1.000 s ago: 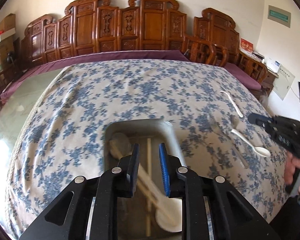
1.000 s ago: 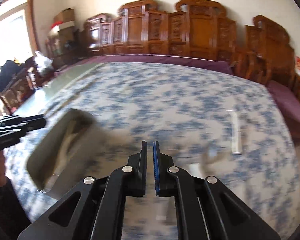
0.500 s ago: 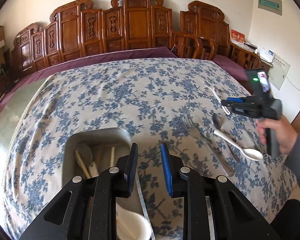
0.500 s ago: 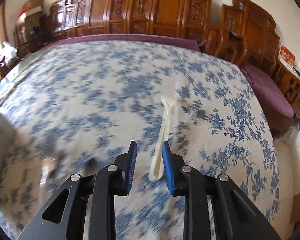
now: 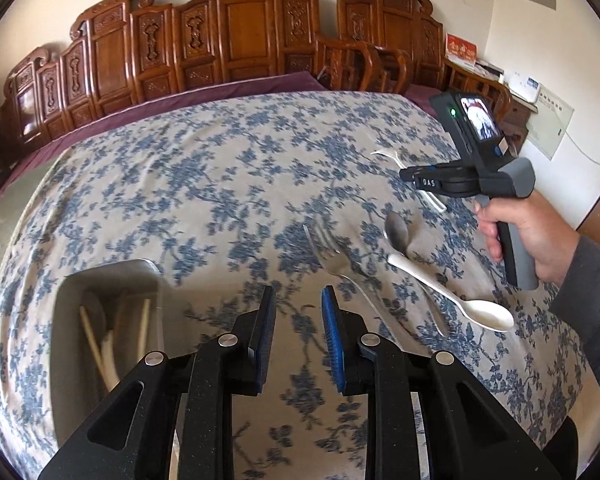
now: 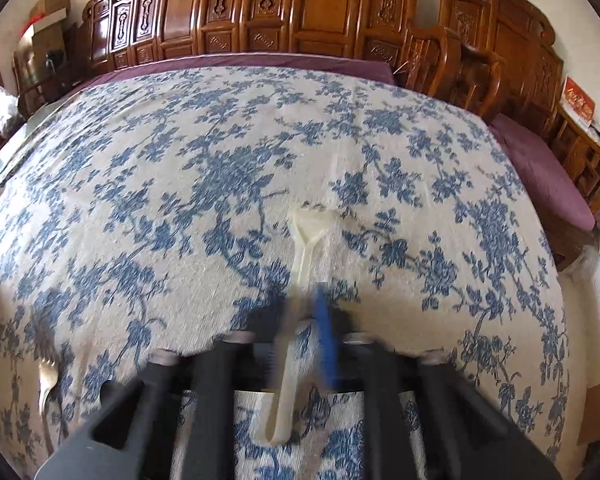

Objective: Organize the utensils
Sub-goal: 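Grasp the metal fork with the left tool while the right tool holds the white fork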

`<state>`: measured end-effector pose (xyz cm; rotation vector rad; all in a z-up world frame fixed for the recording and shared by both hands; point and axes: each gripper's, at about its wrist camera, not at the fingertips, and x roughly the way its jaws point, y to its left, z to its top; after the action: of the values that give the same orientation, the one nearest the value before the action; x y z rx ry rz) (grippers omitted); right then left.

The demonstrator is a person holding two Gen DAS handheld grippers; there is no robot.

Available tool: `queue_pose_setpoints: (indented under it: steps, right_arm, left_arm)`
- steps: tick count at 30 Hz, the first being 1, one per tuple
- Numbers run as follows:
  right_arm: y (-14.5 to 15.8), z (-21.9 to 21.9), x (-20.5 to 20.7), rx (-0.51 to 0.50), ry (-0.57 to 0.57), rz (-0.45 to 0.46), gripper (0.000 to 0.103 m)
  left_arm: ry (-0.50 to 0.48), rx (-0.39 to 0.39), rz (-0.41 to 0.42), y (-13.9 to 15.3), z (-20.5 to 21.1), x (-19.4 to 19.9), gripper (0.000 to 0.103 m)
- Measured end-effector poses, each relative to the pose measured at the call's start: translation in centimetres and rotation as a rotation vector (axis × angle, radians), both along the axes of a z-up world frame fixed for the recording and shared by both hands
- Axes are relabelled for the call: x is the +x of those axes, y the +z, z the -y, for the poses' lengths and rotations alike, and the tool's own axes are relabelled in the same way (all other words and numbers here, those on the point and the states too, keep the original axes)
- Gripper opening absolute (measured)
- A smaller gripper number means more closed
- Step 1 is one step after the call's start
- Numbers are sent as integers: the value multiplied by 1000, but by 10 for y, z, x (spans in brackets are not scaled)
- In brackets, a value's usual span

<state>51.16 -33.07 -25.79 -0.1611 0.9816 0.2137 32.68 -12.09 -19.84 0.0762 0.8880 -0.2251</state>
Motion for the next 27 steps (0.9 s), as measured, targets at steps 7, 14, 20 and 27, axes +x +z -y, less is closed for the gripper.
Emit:
queue_pose_setpoints:
  steps: [7, 14, 20, 27]
  right_arm:
    - [26, 19, -54, 29, 22, 23, 9]
    - [42, 25, -113, 41, 69, 55, 9]
    - [44, 26, -139, 61, 100, 58, 9]
    - [48, 33, -150, 106, 110, 66, 9]
  left_arm:
    - [-26, 1, -25, -13, 24, 4, 22]
    - [-39, -9, -84, -37, 43, 21, 24]
    - [-21, 5, -115, -54, 55, 39, 24]
    - [9, 29, -141, -65, 60, 51, 29]
